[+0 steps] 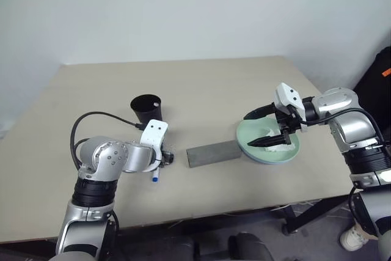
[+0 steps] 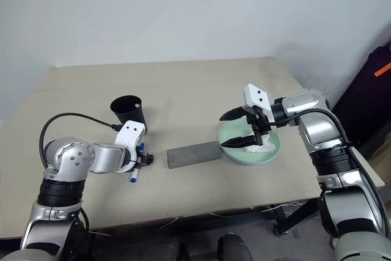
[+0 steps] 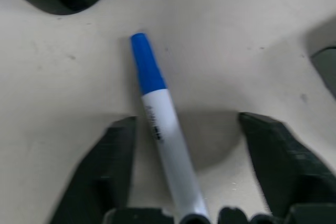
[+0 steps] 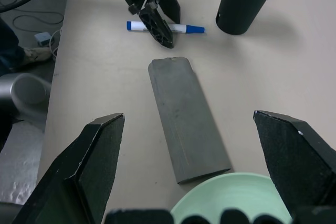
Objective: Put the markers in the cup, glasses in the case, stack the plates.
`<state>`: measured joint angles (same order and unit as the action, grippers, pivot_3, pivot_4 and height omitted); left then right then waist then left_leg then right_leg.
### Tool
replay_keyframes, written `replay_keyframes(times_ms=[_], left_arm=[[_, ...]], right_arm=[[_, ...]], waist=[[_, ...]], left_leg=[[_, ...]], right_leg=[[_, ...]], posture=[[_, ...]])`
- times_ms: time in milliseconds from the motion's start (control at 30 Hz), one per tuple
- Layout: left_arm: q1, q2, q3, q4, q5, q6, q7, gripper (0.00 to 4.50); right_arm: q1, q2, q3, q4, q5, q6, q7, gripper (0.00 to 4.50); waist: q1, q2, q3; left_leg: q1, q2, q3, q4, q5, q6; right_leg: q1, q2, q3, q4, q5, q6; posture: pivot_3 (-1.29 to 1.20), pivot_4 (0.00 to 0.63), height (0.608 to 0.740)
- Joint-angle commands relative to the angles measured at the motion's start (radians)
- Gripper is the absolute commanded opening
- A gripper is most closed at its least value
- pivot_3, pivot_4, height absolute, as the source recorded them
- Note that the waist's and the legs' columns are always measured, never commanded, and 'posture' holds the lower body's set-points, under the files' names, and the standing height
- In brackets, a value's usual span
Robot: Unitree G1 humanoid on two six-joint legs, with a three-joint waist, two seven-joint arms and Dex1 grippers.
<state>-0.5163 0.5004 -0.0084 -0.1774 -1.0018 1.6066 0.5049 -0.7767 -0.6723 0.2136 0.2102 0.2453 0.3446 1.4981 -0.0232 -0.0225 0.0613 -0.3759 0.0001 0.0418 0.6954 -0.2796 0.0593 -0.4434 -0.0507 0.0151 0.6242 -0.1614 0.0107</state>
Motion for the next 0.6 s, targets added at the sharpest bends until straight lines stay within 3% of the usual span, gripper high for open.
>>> replay_keyframes(times_ms=[33, 167, 600], left_arm=[[-0.013, 0.022, -0.014, 0.01, -0.027, 0.008, 0.036, 1.77], [-0.017, 0.041, -0.03, 0.026, -0.065, 0.008, 0.055, 0.33], [-0.06, 0.118, -0.094, 0.024, -0.1, 0.008, 0.035, 0.33]], right_arm=[[-0.031, 0.002, -0.018, -0.013, 0.013, -0.008, -0.006, 4.28], [-0.031, 0.004, -0.018, -0.012, 0.011, -0.01, -0.009, 4.28], [-0.036, 0.006, -0.02, -0.006, 0.009, -0.012, -0.012, 4.28]], waist=[[0.0, 0.0, 0.0], [0.0, 0.0, 0.0], [-0.005, 0.0, 0.0]], left_leg=[[0.0, 0.0, 0.0, 0.0, 0.0, 0.0], [0.001, -0.001, 0.0, 0.0, 0.001, -0.001], [0.001, -0.002, 0.0, 0.0, 0.001, -0.002]], right_leg=[[0.0, 0.0, 0.0, 0.0, 0.0, 0.0], [0.0, 0.001, 0.0, 0.0, 0.001, -0.001], [0.0, 0.002, 0.0, 0.0, 0.001, -0.002]], posture=[[0.0, 0.0, 0.738], [0.0, 0.0, 0.738], [0.0, 0.0, 0.738]])
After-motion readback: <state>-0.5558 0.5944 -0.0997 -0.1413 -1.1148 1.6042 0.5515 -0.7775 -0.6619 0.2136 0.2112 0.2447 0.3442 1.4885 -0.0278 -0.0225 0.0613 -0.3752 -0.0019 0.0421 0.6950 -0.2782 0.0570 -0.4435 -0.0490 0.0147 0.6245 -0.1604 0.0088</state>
